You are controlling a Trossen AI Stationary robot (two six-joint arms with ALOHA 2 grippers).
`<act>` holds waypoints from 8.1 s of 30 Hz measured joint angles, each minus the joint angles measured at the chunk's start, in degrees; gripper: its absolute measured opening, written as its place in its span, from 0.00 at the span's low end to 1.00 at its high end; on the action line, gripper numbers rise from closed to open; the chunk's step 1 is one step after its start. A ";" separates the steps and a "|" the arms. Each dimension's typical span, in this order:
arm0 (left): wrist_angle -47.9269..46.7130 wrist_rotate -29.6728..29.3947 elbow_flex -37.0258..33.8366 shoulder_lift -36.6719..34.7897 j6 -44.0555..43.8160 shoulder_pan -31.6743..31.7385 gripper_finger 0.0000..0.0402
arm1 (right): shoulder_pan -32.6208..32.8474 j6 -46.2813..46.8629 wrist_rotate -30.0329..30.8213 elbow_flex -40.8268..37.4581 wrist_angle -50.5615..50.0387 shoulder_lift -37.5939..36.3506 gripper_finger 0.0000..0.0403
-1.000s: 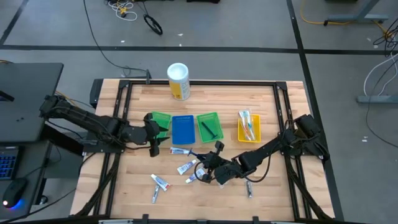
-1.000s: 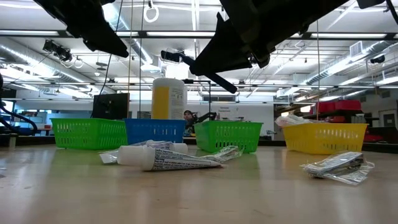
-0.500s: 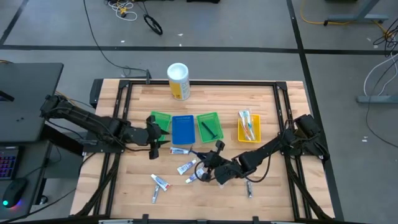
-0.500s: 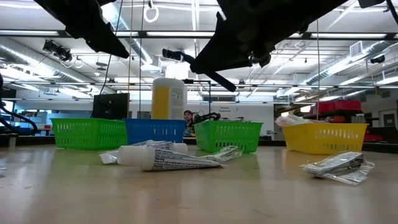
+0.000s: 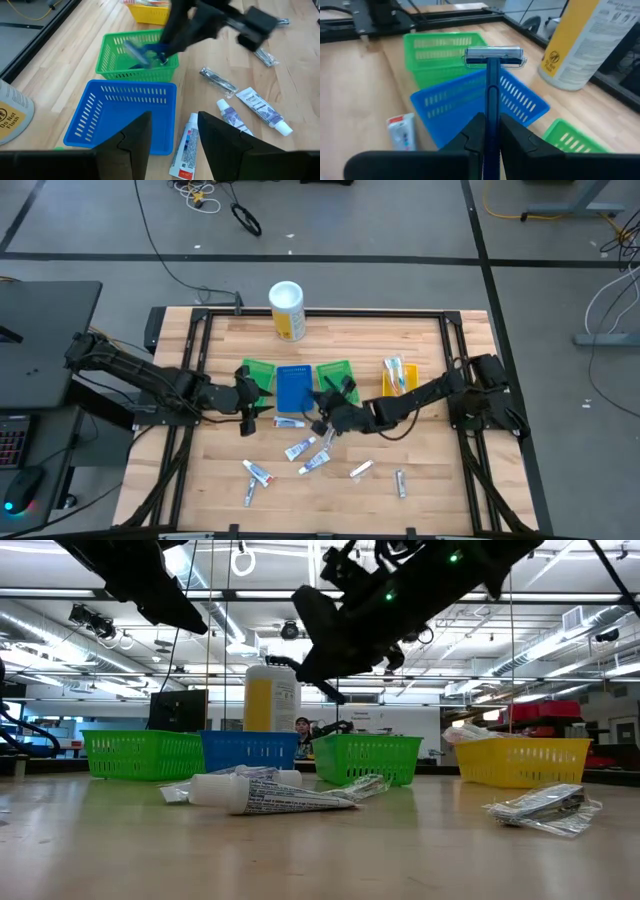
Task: Pick & Place Travel size toiletries
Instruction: Put the blue razor into the right green bin, then put the purple and white toothpaste into the left green bin, then put the silver nail cutter into the blue bin
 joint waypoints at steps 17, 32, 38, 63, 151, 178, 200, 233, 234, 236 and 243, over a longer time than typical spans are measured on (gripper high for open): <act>-0.14 0.02 0.00 0.00 0.01 0.00 0.42 | -5.60 11.21 -3.46 0.02 -12.07 0.00 0.11; -0.19 0.02 0.00 0.00 -0.20 0.00 0.42 | -7.76 29.43 -3.95 0.02 -26.99 -0.20 0.11; -0.25 1.08 0.00 0.00 -1.32 -0.02 0.42 | -7.76 31.76 -5.17 0.02 -29.87 -0.20 0.11; -0.42 20.34 0.04 17.48 -8.02 -16.14 0.42 | -10.11 23.72 -10.64 0.00 -24.76 -0.40 0.32; -22.60 0.53 0.00 0.97 -18.06 4.87 0.30 | -8.86 9.67 -15.09 0.00 -17.45 -7.89 0.51; -17.35 10.43 0.02 24.40 -16.90 23.81 0.34 | -8.84 9.65 -18.27 0.00 -17.69 -7.89 0.51; -25.11 10.36 4.63 11.84 -14.50 20.38 0.49 | -6.89 7.60 -21.82 0.00 -18.36 -7.88 0.51; -14.90 21.97 15.75 29.57 -64.11 -23.21 0.48 | -3.72 3.64 -22.66 0.00 -18.06 -7.87 0.51; -15.36 22.05 16.87 30.88 -64.95 -23.51 0.48 | -3.72 3.64 -22.66 0.00 -18.06 -7.87 0.51; -16.56 22.13 19.17 33.54 -66.24 -24.08 0.48 | -3.75 3.64 -22.66 0.00 -18.06 -7.87 0.51; -20.54 22.14 24.09 40.45 -73.83 -26.64 0.48 | -3.76 3.64 -22.66 0.00 -18.01 -7.87 0.51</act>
